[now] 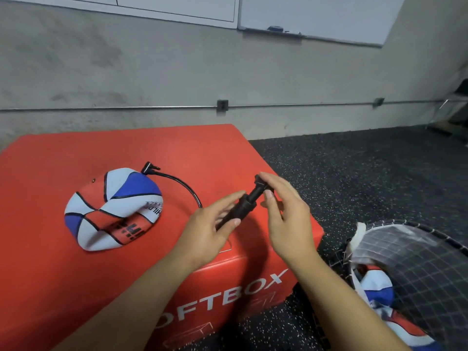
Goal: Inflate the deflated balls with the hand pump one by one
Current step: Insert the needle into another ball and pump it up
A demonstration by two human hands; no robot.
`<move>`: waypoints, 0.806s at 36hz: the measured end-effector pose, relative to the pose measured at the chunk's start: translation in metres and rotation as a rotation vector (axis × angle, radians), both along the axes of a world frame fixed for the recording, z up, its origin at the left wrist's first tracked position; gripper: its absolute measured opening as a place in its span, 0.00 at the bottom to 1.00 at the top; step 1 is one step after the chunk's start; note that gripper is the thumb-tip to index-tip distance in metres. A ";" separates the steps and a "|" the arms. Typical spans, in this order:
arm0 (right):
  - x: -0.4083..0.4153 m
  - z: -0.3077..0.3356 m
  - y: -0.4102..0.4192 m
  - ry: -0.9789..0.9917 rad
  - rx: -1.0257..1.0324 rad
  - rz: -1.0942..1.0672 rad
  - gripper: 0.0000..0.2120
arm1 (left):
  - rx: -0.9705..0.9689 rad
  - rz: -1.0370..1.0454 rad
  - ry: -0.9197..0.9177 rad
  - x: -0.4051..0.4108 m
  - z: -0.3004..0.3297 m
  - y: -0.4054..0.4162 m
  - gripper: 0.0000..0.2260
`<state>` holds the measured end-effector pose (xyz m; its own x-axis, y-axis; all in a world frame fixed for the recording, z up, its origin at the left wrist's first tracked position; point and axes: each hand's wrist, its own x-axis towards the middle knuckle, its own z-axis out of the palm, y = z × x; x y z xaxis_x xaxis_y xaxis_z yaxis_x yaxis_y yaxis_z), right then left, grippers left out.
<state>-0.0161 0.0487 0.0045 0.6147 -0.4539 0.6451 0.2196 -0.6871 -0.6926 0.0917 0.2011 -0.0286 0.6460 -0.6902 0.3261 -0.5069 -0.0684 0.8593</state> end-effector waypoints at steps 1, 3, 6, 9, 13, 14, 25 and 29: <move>-0.004 0.005 -0.003 -0.026 0.020 -0.020 0.15 | 0.014 -0.004 -0.021 -0.001 -0.001 0.000 0.28; -0.012 0.018 -0.014 -0.083 0.059 -0.074 0.16 | 0.048 -0.014 -0.062 -0.003 -0.002 -0.002 0.28; -0.028 0.036 -0.036 -0.115 0.082 -0.158 0.16 | 0.124 -0.027 -0.132 -0.007 -0.002 -0.004 0.27; -0.043 0.044 -0.055 -0.123 0.141 -0.232 0.17 | 0.187 -0.014 -0.211 -0.010 -0.001 -0.007 0.26; -0.053 0.043 -0.060 -0.117 0.146 -0.269 0.17 | 0.216 0.017 -0.298 -0.013 -0.002 -0.009 0.26; -0.052 0.042 -0.059 -0.119 0.148 -0.274 0.17 | 0.207 0.015 -0.293 -0.012 -0.004 -0.009 0.26; -0.013 0.013 -0.028 -0.071 0.050 -0.125 0.16 | 0.084 -0.004 -0.081 0.000 -0.010 -0.007 0.28; -0.003 -0.001 -0.016 -0.036 0.022 -0.089 0.16 | 0.034 0.003 -0.030 0.003 -0.013 -0.007 0.28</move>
<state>-0.0190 0.0324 0.0034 0.5478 -0.5202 0.6552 0.1829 -0.6898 -0.7006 0.0949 0.1936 -0.0415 0.6380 -0.6994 0.3222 -0.5324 -0.0984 0.8407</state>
